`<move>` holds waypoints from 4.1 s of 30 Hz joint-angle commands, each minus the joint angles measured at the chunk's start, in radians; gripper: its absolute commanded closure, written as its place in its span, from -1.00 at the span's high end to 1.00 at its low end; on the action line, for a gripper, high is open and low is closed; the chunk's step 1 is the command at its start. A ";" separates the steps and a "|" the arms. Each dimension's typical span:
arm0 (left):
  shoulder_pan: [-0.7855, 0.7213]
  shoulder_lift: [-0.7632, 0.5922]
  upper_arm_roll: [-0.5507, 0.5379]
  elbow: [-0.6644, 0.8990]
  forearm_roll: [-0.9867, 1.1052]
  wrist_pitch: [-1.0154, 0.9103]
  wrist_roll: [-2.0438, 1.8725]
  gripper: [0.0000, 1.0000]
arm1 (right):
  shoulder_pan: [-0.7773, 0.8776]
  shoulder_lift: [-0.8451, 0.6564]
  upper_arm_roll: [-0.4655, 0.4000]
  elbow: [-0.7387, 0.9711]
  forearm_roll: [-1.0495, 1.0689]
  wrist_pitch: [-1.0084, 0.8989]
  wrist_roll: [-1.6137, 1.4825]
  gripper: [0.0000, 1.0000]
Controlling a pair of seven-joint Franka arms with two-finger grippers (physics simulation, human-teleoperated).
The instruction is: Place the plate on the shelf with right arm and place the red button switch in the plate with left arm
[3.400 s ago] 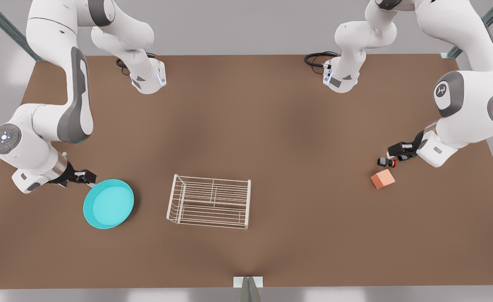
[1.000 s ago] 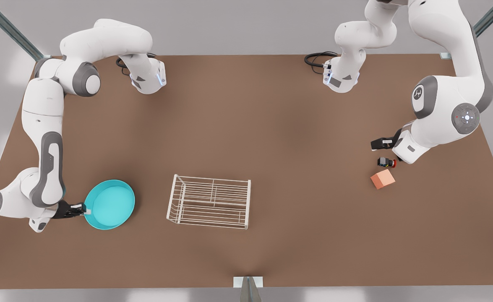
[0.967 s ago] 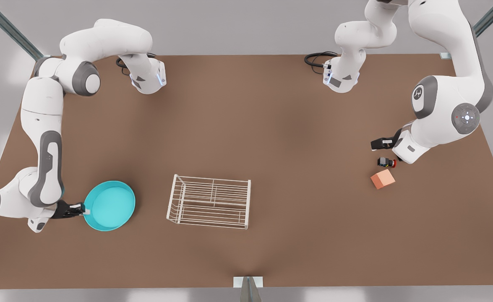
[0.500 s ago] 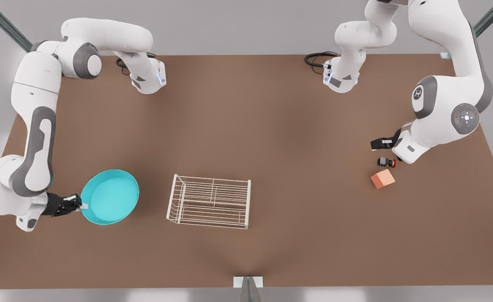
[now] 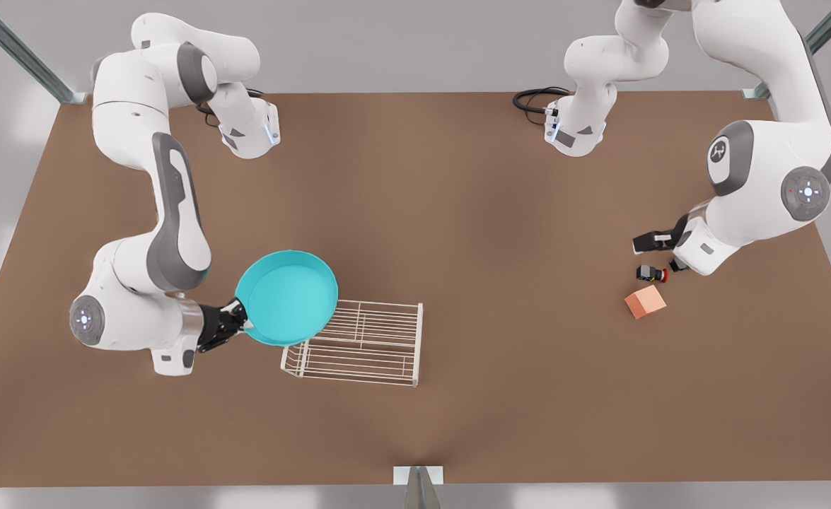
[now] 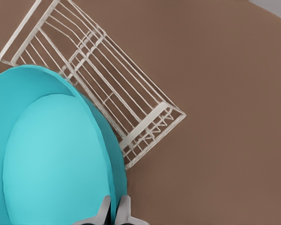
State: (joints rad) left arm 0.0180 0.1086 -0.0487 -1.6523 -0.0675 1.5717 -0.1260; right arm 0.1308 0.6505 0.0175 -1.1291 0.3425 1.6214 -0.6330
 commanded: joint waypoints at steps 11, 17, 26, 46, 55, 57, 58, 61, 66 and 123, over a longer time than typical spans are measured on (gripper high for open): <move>0.000 0.029 0.000 0.063 0.006 -0.038 -0.023 1.00 | 0.072 0.130 0.042 0.032 0.019 0.215 0.366 -0.67; -0.006 0.042 -0.002 0.077 0.008 -0.042 -0.031 1.00 | 0.072 0.156 0.055 0.052 0.062 0.272 0.380 -0.66; -0.007 0.051 -0.003 0.086 0.035 -0.038 -0.031 1.00 | 0.081 0.136 0.044 0.049 0.061 0.253 0.386 1.00; 0.117 0.187 0.009 0.019 0.002 0.187 -1.036 1.00 | 0.015 -0.445 -0.188 -0.479 -0.395 0.178 0.697 1.00; 0.137 -0.055 0.058 -0.681 -0.058 0.826 -1.344 1.00 | 0.016 -0.422 -0.185 -0.463 -0.395 0.179 0.696 1.00; 0.134 -0.033 0.056 -0.747 -0.057 0.938 -1.347 1.00 | 0.016 -0.422 -0.185 -0.463 -0.393 0.179 0.696 1.00; 0.134 -0.009 0.056 -0.745 -0.054 0.973 -1.345 1.00 | 0.016 -0.422 -0.185 -0.463 -0.393 0.179 0.696 1.00; 0.131 0.022 0.056 -0.735 -0.043 1.012 -1.337 1.00 | 0.016 -0.422 -0.185 -0.463 -0.392 0.179 0.696 1.00; 0.128 0.056 0.050 -0.750 -0.041 1.056 -1.293 1.00 | 0.016 -0.420 -0.185 -0.463 -0.393 0.179 0.696 1.00; 0.249 0.235 0.098 -0.787 0.316 1.251 -1.172 0.96 | 0.018 -0.411 -0.182 -0.465 -0.395 0.179 0.696 1.00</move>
State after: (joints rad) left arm 0.2677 0.3429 0.0438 -2.4405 0.2242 2.8195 -1.3077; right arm 0.1486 0.2403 -0.1643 -1.5943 -0.0529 1.8012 0.0612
